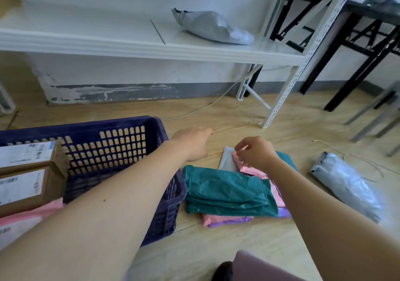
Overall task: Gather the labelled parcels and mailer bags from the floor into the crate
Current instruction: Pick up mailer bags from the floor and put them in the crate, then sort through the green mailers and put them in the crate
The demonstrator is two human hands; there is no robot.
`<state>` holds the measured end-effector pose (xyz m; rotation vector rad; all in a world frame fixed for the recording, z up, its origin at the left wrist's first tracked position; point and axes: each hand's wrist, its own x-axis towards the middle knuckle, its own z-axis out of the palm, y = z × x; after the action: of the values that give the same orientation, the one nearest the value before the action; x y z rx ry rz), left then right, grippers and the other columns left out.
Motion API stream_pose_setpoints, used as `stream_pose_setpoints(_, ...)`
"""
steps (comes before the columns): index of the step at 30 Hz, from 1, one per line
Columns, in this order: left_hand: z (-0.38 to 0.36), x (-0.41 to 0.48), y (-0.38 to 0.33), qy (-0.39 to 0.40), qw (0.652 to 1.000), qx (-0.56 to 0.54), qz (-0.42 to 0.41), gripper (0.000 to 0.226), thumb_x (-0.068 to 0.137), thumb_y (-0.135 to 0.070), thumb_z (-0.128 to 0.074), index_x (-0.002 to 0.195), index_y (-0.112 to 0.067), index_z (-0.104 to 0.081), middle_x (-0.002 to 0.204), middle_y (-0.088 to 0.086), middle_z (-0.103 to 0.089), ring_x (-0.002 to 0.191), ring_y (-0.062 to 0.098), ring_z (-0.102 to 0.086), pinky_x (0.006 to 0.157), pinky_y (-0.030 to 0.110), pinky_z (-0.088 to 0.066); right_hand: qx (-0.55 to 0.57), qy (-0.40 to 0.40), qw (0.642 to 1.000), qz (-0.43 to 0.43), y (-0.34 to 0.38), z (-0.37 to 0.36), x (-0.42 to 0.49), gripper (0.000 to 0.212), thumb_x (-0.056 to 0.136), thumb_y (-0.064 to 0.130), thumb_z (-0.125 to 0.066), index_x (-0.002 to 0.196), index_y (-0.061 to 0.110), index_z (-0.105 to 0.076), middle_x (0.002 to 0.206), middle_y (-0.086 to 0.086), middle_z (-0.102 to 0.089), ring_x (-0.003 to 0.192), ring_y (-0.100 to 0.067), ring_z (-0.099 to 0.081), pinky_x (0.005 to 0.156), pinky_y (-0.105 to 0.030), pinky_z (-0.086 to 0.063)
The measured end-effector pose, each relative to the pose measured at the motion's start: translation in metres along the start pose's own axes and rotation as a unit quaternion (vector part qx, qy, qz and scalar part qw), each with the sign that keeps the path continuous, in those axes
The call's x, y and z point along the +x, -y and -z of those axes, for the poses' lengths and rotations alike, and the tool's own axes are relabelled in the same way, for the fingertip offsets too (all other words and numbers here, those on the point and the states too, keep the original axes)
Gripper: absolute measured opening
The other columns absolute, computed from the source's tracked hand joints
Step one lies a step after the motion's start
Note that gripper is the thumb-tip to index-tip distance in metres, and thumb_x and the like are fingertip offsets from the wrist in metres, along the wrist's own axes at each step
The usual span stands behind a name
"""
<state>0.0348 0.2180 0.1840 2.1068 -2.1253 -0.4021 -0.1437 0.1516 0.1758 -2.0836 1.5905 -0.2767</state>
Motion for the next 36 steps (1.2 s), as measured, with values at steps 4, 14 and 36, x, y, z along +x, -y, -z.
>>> stream_pose_setpoints(4,-0.025,0.019,-0.016,-0.011,1.0,0.016,-0.006,0.065,0.086,-0.019,-0.057,0.144,-0.018,-0.027,0.146,0.008,-0.034,0.129,0.029,-0.041,0.097,0.042,-0.045,0.176,-0.039,0.98,-0.086,-0.022,0.005,0.018,0.026,0.082,-0.002,-0.055,0.067,0.018,-0.063,0.055,-0.007,-0.063,0.039,-0.013,-0.057,0.056,-0.03,-0.054)
stream_pose_setpoints(14,-0.11,0.052,-0.042,0.058,0.998,0.004,0.008,0.071,0.087,-0.025,-0.058,0.146,-0.017,-0.02,0.145,0.008,-0.03,0.129,0.029,-0.037,0.098,0.041,-0.039,0.11,-0.05,0.98,-0.158,-0.077,-0.028,0.046,0.017,0.087,0.017,-0.054,0.085,0.012,-0.07,0.068,-0.009,-0.064,0.056,-0.019,-0.063,0.083,-0.042,-0.055)
stream_pose_setpoints(36,-0.192,0.13,-0.047,0.2,0.979,0.007,0.036,0.059,0.086,-0.007,-0.048,0.142,-0.017,-0.031,0.142,0.008,-0.03,0.13,0.028,-0.035,0.103,0.042,-0.038,-0.29,0.225,0.93,-0.02,-0.168,-0.121,0.064,0.096,0.079,0.019,-0.068,0.151,0.03,-0.005,0.153,-0.008,-0.018,0.14,-0.029,-0.023,0.113,-0.041,-0.028)
